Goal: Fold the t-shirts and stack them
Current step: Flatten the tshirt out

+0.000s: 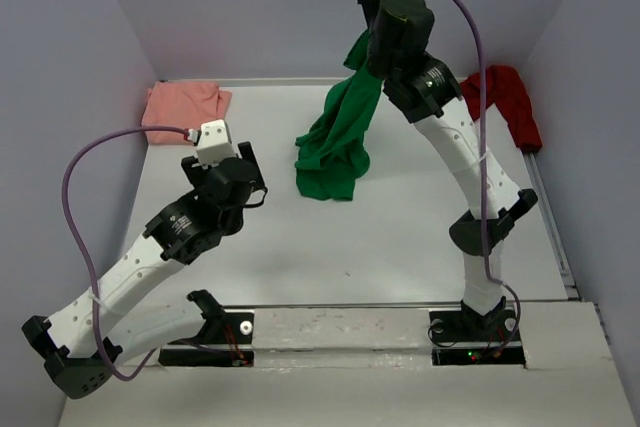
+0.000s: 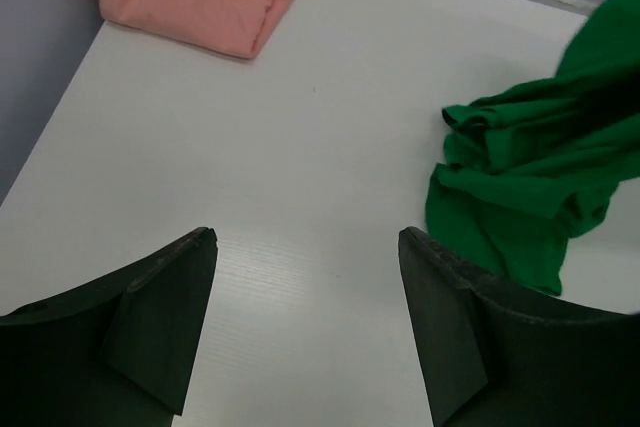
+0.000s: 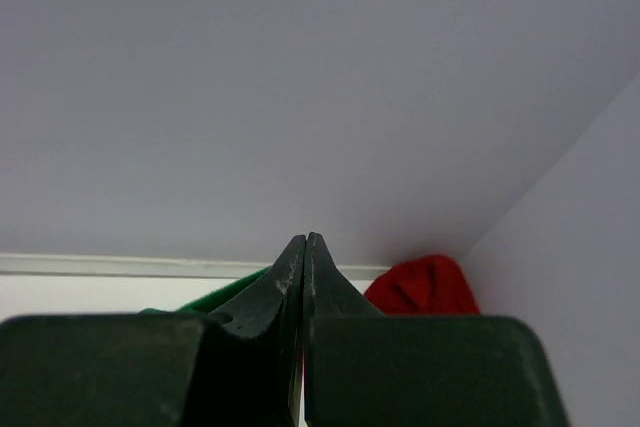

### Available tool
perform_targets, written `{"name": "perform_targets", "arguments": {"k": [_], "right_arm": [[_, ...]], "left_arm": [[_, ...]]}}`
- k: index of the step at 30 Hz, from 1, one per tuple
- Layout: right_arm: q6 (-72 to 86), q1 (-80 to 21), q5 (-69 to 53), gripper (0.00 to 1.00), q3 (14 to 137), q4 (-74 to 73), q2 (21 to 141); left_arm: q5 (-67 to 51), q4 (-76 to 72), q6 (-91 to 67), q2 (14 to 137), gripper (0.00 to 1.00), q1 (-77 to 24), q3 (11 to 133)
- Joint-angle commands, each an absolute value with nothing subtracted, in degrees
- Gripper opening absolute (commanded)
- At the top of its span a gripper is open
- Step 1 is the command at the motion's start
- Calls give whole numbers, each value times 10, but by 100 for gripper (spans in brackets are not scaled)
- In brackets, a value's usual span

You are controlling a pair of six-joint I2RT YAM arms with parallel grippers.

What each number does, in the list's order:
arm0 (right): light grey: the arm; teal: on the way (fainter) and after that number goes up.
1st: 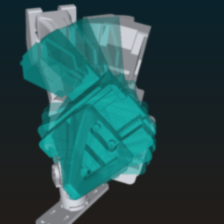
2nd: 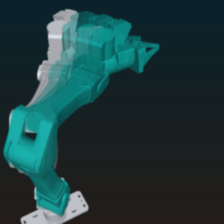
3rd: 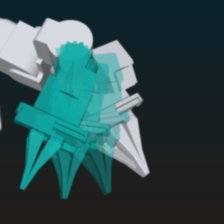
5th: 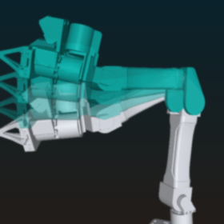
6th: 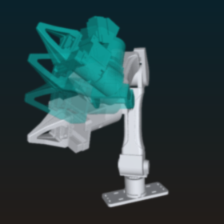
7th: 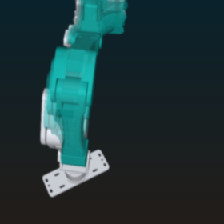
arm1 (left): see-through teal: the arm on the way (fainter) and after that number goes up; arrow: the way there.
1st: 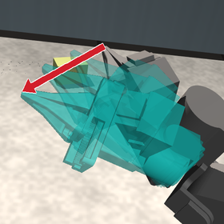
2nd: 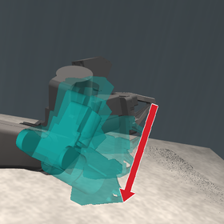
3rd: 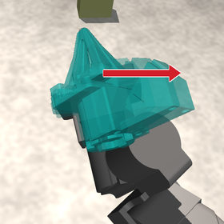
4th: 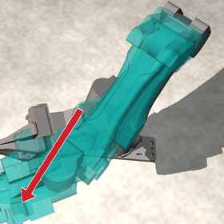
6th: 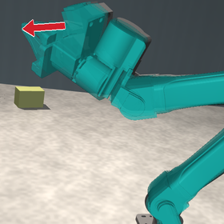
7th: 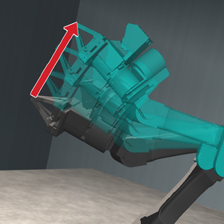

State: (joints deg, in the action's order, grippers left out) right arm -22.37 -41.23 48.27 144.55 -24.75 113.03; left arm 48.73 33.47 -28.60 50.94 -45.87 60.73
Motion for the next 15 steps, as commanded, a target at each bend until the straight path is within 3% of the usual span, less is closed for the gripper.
{"name": "perform_targets", "arguments": {"k": [1,5,9,12,15], "right_arm": [[-395,-429,499,0,1480,-163,1100],[-443,-429,518,0,1499,-148,1070],[-506,-429,530,0,1445,-78,1012],[-531,-429,533,0,1441,-50,992],[-533,-429,530,0,1421,-49,963]], "left_arm": [[578,335,-335,519,83,-422,641],[546,253,-255,540,84,-362,661],[393,207,-183,607,84,-269,728],[281,220,-170,684,84,-183,791],[269,268,-171,742,82,-154,851]]}}
